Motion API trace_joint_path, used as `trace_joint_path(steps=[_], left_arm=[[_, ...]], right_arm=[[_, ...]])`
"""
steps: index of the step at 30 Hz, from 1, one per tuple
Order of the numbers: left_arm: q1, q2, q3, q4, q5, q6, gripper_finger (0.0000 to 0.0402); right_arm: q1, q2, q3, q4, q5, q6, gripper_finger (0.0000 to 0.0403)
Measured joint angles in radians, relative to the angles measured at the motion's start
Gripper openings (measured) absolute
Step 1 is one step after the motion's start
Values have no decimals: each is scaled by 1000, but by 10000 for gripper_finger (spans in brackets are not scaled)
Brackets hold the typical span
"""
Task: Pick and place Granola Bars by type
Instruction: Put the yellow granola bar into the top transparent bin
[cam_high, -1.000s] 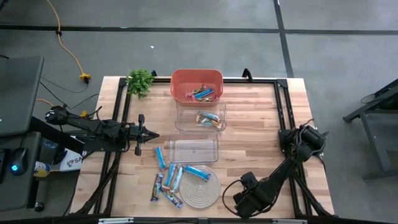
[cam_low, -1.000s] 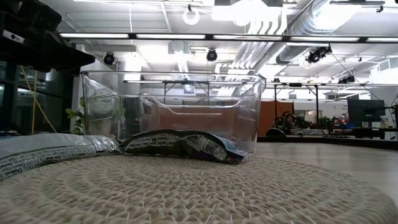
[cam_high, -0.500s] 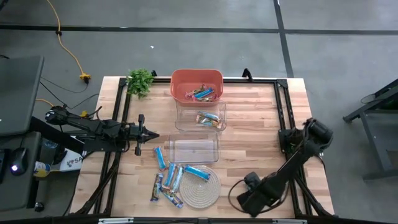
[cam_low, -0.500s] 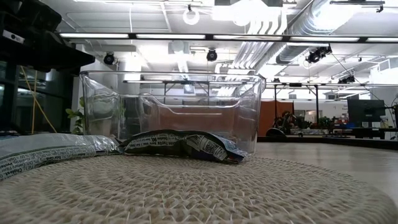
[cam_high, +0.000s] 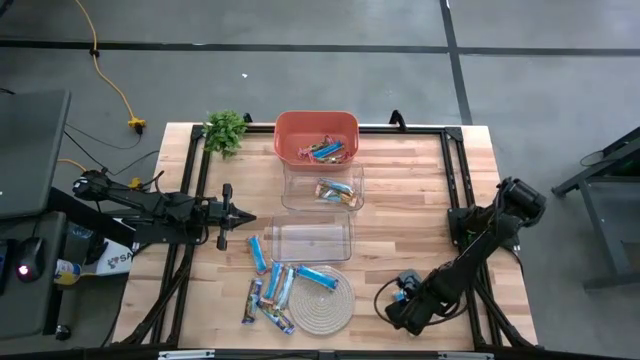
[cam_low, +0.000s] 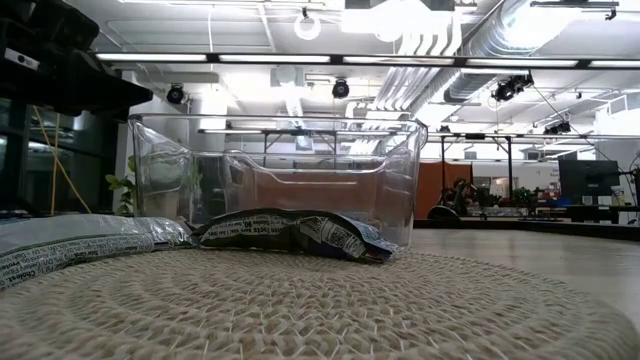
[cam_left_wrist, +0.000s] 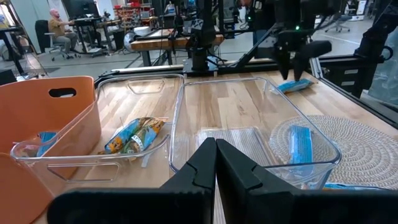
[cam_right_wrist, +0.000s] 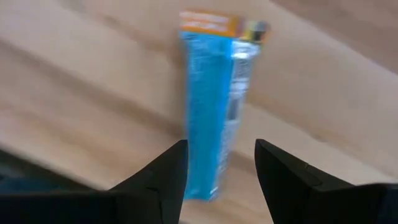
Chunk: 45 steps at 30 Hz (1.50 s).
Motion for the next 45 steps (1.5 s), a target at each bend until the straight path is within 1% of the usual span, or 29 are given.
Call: trace_joint_path(steps=[6,13,21,24,33,37,41,45], left_arm=[[0,0,0,0,0,0,7],[0,0,0,0,0,0,7],[0,0,0,0,0,0,7],[0,0,0,0,0,0,7],[0,0,0,0,0,0,7],[0,0,0,0,0,0,7],[0,0,0,0,0,0,7],[0,0,0,0,0,0,7]], right_arm=[[0,40,-5,14,-6,1,170],[-4,93,-4,85,-6,-10,170],[-5,103,-2,88,-8,-10,166],[-5,104,-3,87,-14,-10,152],[-5,106,-4,84,-34,-10,92],[-5,93,-5,102,-33,-5,73],[-10,46,-5,150,21,-14,62],[-25,-16,-4,220,132,-71,58]])
